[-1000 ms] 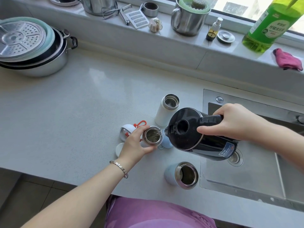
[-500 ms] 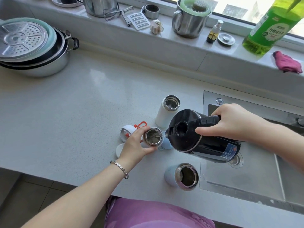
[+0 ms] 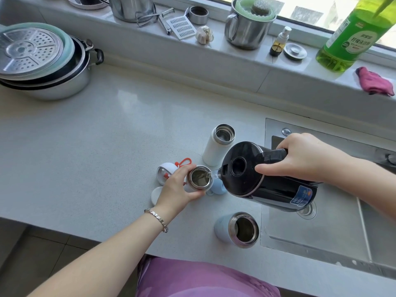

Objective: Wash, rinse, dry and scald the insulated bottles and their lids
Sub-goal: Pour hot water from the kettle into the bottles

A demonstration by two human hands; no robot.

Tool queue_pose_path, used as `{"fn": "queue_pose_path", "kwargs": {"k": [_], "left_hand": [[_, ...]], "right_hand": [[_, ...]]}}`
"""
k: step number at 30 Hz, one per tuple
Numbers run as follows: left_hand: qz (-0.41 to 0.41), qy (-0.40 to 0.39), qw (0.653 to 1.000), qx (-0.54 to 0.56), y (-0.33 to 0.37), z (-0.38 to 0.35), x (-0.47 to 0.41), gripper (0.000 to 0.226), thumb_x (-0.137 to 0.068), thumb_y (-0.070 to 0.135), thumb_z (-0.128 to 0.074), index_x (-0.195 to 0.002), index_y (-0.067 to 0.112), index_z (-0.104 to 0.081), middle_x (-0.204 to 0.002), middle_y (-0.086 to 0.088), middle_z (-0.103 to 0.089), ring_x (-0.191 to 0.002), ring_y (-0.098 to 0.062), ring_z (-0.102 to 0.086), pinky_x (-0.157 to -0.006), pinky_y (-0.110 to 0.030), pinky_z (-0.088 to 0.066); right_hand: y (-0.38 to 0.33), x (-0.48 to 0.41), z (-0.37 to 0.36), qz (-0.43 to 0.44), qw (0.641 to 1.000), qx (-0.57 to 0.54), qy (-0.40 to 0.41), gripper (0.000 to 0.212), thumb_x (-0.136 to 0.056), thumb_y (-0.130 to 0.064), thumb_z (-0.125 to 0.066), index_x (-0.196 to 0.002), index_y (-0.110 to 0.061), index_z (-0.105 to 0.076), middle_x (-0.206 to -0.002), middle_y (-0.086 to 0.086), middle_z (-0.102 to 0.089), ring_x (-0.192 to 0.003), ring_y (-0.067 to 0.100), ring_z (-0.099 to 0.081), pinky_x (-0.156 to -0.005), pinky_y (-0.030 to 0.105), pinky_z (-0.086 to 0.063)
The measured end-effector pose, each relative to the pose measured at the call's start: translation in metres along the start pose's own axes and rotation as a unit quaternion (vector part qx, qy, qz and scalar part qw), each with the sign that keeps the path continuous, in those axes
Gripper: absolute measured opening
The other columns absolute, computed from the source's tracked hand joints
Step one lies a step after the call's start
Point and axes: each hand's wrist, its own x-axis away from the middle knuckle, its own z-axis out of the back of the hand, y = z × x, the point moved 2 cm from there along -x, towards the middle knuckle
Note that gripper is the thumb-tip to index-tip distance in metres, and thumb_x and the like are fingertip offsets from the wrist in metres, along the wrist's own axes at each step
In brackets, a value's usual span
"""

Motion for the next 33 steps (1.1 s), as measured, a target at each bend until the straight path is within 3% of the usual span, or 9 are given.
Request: {"fn": "queue_pose_path", "kwargs": {"k": [20, 26, 30, 33], "left_hand": [[-0.002, 0.003, 1.0, 0.002, 0.003, 0.001, 0.001, 0.069, -0.065, 0.012, -0.084, -0.127, 0.016, -0.053, -0.116, 0.014, -0.051, -0.11, -0.001, -0.046, -0.09, -0.014, -0.04], [-0.001, 0.003, 1.0, 0.01, 0.003, 0.0, 0.001, 0.07, -0.065, 0.011, -0.084, -0.127, 0.015, -0.052, -0.118, 0.017, -0.049, -0.112, -0.002, -0.047, -0.09, -0.016, -0.041], [0.003, 0.004, 1.0, 0.01, 0.001, 0.0, 0.002, 0.07, -0.065, 0.011, -0.083, -0.127, 0.017, -0.052, -0.118, 0.019, -0.048, -0.111, 0.0, -0.046, -0.085, -0.007, -0.04], [0.005, 0.0, 1.0, -0.001, 0.002, 0.0, 0.001, 0.068, -0.066, 0.011, -0.083, -0.127, 0.017, -0.052, -0.12, 0.015, -0.05, -0.111, 0.0, -0.045, -0.09, -0.012, -0.04]], "right_hand": [[-0.007, -0.001, 0.0, 0.005, 1.0, 0.013, 0.001, 0.06, -0.059, -0.063, -0.066, -0.053, -0.01, -0.04, -0.051, 0.003, -0.042, -0.05, 0.022, -0.039, -0.049, 0.027, -0.031], [-0.006, -0.003, -0.002, 0.006, 1.0, 0.01, 0.0, 0.06, -0.058, -0.065, -0.065, -0.055, -0.009, -0.046, -0.054, 0.005, -0.048, -0.053, 0.023, -0.043, -0.051, 0.027, -0.034], [-0.003, -0.004, -0.004, 0.007, 1.0, 0.005, 0.006, 0.059, -0.057, -0.065, -0.065, -0.053, -0.01, -0.044, -0.054, 0.005, -0.048, -0.052, 0.023, -0.043, -0.05, 0.027, -0.034], [0.003, -0.003, -0.007, 0.016, 1.0, -0.019, 0.01, 0.059, -0.056, -0.064, -0.065, -0.05, -0.011, -0.04, -0.049, 0.001, -0.04, -0.05, 0.02, -0.038, -0.049, 0.028, -0.03]]}}
